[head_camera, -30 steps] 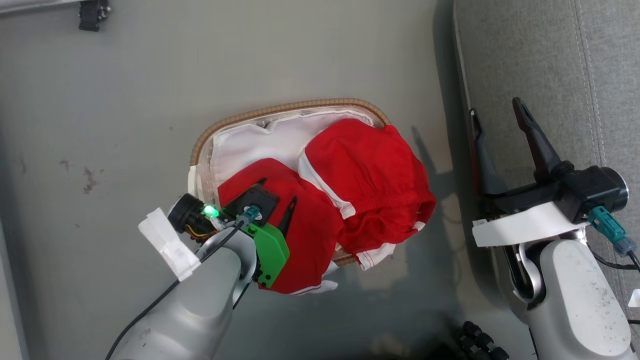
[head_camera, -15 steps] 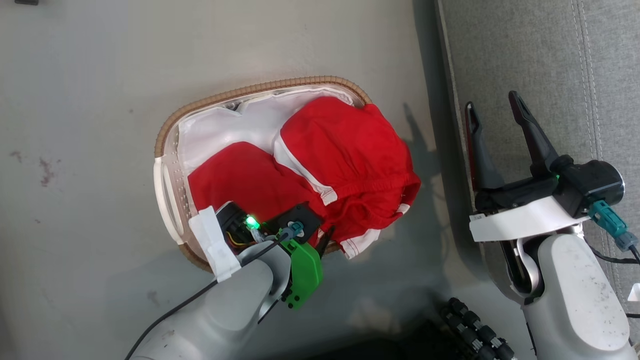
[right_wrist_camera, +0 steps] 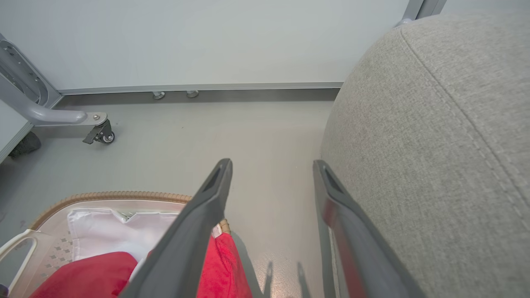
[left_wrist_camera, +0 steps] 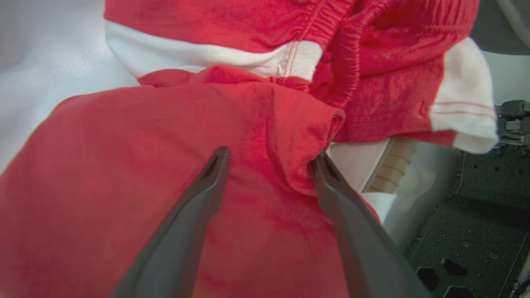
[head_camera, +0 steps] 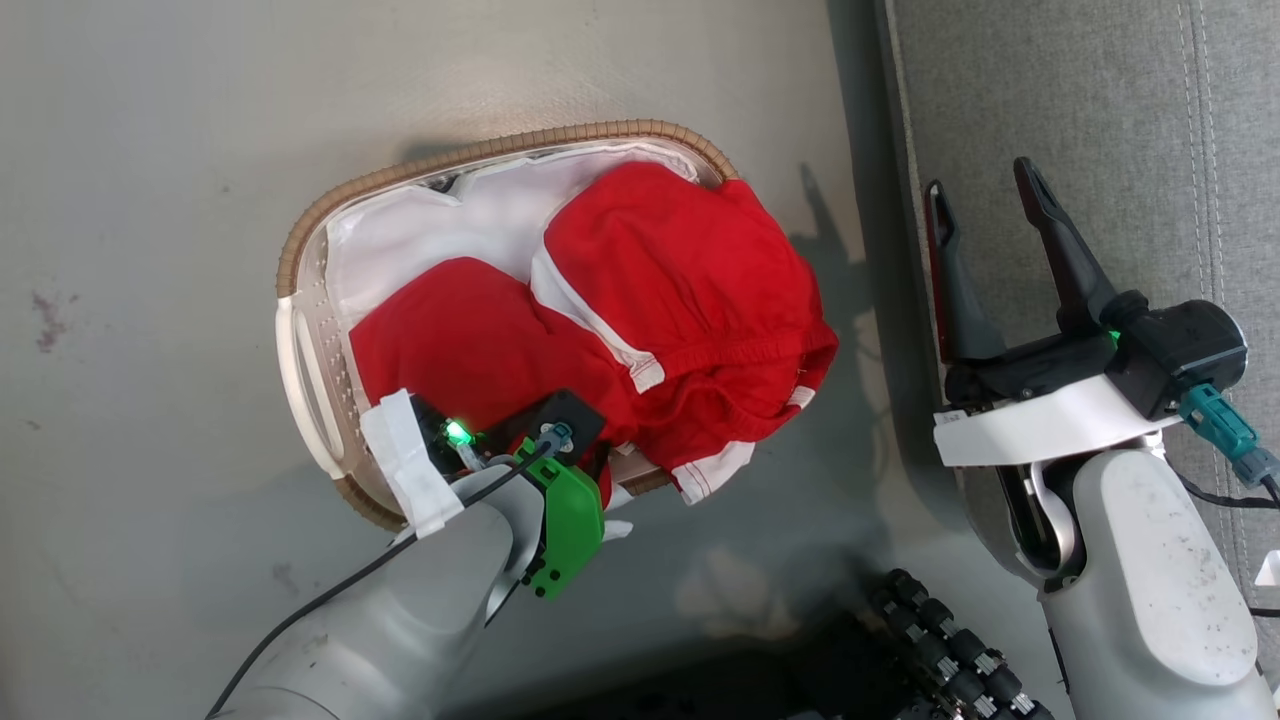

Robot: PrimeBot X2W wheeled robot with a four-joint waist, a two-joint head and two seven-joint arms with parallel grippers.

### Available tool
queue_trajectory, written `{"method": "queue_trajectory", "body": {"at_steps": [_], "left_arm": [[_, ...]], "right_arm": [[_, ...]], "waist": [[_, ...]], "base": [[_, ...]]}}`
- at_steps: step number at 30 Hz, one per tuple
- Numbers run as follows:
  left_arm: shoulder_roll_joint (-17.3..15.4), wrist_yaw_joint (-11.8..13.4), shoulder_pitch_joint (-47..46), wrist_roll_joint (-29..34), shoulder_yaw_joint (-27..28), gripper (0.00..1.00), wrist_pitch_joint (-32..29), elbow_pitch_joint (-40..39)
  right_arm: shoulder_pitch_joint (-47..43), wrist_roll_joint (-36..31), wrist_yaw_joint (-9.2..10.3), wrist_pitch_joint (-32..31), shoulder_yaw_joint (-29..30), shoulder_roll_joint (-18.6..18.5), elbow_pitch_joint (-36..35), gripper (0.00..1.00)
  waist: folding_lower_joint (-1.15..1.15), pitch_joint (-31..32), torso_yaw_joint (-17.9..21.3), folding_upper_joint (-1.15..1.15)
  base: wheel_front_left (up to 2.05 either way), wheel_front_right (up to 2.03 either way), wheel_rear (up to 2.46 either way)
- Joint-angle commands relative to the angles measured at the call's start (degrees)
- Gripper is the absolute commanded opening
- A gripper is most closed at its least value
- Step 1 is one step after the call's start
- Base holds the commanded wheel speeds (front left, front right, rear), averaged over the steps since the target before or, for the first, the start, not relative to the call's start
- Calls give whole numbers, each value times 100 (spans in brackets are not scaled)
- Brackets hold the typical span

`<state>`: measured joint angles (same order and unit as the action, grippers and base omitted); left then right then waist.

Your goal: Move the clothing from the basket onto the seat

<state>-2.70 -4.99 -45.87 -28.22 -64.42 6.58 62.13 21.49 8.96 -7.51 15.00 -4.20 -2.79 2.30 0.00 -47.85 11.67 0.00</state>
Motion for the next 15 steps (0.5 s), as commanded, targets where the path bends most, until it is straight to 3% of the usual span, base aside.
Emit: {"method": "queue_trajectory", "body": {"at_steps": [1,10,11,13,15], "left_arm": [[-35,49,-120,-56,-10,100,-10,55],[-35,193,-237,-306,-146,97,-62,206],[-36,213,-251,-350,-141,87,-54,222],[-35,223,-276,-408,-167,53,-34,246],[-36,247,-294,-467,-196,40,-12,269]], "right_arm": [[64,18,4,28,-6,-18,-2,100],[148,32,4,28,-54,-19,-60,100],[160,33,4,28,-54,-18,-61,100],[169,38,4,28,-47,-18,-62,100],[162,29,4,29,-27,-18,-45,100]], "waist": [[0,-37,12,0],[0,-209,69,0],[0,-230,75,0],[0,-259,81,0],[0,-274,71,0]], "base": [[0,0,0],[0,0,0],[0,0,0],[0,0,0],[0,0,0]]}}
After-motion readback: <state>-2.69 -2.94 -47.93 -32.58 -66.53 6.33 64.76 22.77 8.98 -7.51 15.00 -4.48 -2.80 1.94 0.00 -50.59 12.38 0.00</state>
